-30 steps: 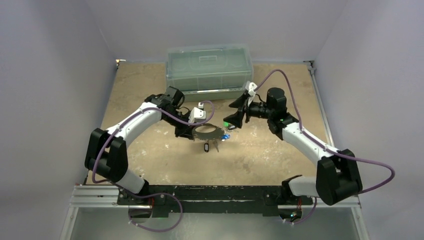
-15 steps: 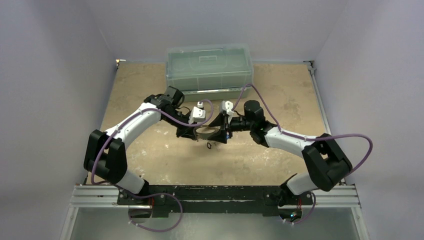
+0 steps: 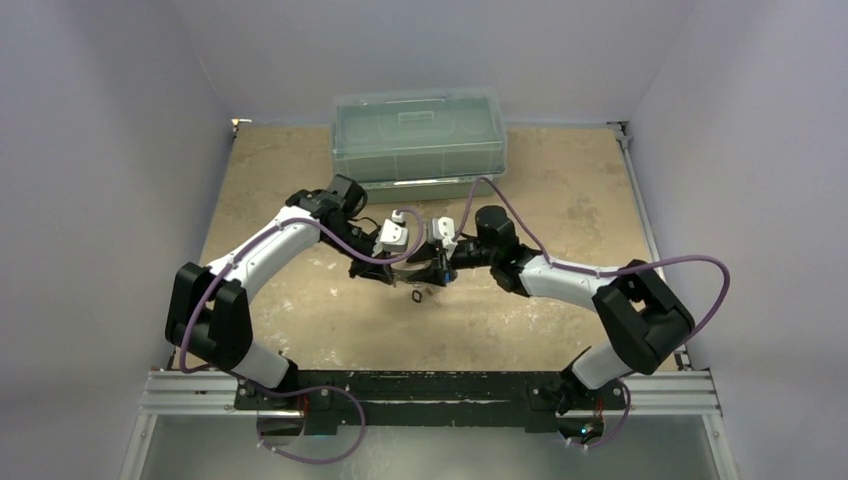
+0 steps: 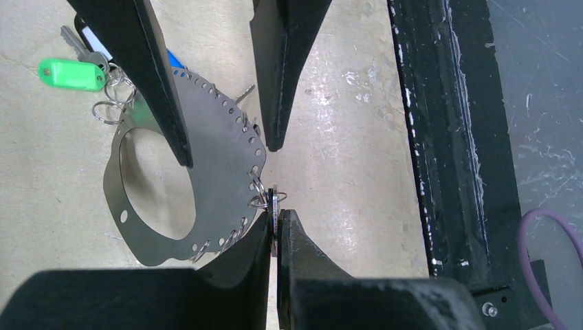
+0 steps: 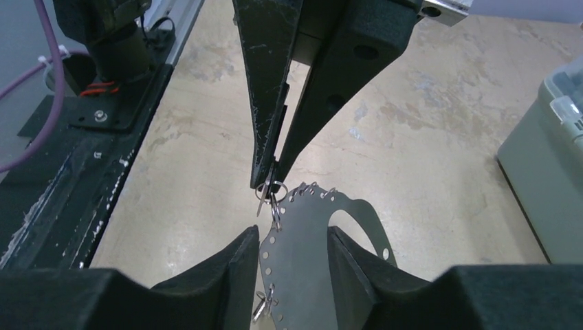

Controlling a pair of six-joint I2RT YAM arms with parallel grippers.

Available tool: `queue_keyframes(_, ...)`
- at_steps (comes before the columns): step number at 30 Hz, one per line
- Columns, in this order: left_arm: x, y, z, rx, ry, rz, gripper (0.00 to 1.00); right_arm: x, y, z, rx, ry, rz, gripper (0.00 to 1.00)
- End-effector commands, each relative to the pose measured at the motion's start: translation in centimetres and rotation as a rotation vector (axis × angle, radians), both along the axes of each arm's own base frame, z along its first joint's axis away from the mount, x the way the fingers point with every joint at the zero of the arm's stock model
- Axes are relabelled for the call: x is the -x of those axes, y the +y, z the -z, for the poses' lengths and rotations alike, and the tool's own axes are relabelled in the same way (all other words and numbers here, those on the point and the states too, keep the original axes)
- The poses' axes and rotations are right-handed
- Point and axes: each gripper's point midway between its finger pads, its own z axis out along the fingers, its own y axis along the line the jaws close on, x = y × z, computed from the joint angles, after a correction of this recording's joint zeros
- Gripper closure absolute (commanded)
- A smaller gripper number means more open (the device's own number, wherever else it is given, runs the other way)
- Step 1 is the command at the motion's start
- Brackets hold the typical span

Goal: Remove the keys from the keyring

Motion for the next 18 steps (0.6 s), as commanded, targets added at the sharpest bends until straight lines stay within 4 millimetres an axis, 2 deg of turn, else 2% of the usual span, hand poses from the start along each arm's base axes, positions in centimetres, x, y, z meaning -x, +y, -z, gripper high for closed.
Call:
queue_keyframes(1, 0.0, -1.0, -2.8, 0.094, -0.070, 0.055, 1.00, 0.2, 1.2, -0.6, 0.020, -0.095, -0.067, 0.58)
queue_keyframes(8, -0.1, -1.2, -2.9, 0.104, -0.075, 0.059, 1.00, 1.0, 1.8, 0.4, 0.063, -0.106, -0.099, 0.61)
queue_keyframes(15, 0.1, -1.0, -2.5, 0.097, -0.077, 0.061, 1.00, 0.7, 2.2, 0.5, 0.077, -0.108, -0.090, 0.75)
queue_keyframes(18, 0.3, -0.9, -2.3, 0.092, -0.074, 0.062, 1.00, 0.6, 2.3, 0.3, 0.073, -0.100, -0.086, 0.76)
